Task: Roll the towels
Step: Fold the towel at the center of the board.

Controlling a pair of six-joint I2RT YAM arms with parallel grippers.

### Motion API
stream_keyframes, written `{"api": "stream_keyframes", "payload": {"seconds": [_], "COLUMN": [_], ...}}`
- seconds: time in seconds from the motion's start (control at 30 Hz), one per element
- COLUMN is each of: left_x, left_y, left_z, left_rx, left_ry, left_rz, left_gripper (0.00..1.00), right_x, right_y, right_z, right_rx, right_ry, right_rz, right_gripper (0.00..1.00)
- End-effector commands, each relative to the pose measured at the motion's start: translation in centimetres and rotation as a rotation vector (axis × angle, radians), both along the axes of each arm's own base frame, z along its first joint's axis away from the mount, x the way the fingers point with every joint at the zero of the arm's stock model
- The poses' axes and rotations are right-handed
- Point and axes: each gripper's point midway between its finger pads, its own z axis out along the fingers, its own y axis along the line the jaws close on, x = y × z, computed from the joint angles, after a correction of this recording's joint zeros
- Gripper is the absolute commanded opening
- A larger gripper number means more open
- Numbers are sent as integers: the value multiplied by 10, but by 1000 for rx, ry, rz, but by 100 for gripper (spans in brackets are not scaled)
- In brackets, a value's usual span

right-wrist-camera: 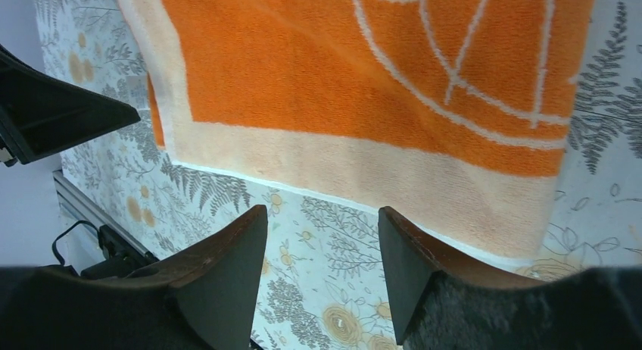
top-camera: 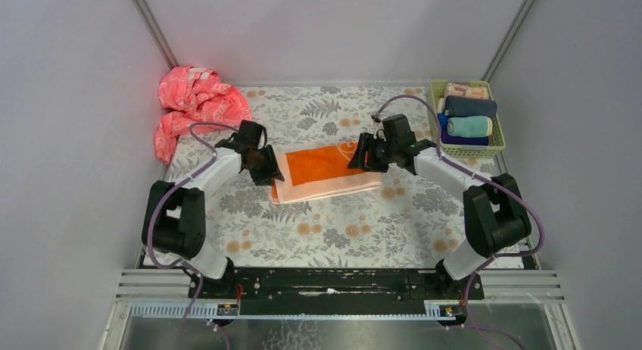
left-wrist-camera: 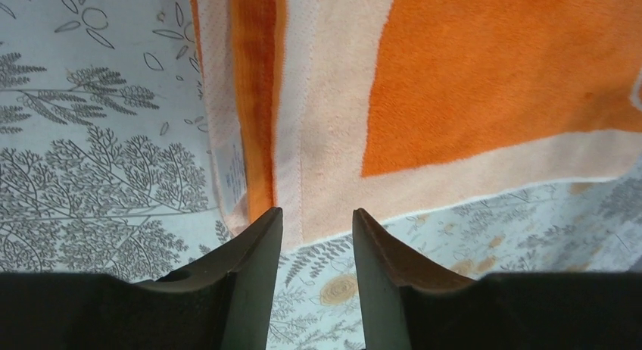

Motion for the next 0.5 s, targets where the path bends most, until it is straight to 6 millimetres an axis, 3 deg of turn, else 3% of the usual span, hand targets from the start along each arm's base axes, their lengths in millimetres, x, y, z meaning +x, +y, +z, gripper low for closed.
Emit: {"api": "stream_keyframes", "payload": {"seconds": [0.0, 0.47], "left_x": [15, 7], "left_y": [7, 5], "left_z": [-13, -51], "left_rx": [75, 117], "left_ry": [-2, 73], "left_rz": [37, 34], "left_gripper": [37, 29], "right_x": [12, 11], "right_y": [-5, -16], "right_z": [25, 12], "right_rx": [42, 26], "right_ry": [-116, -105], "right_rz": [16, 16], "right_gripper": [62, 63]}}
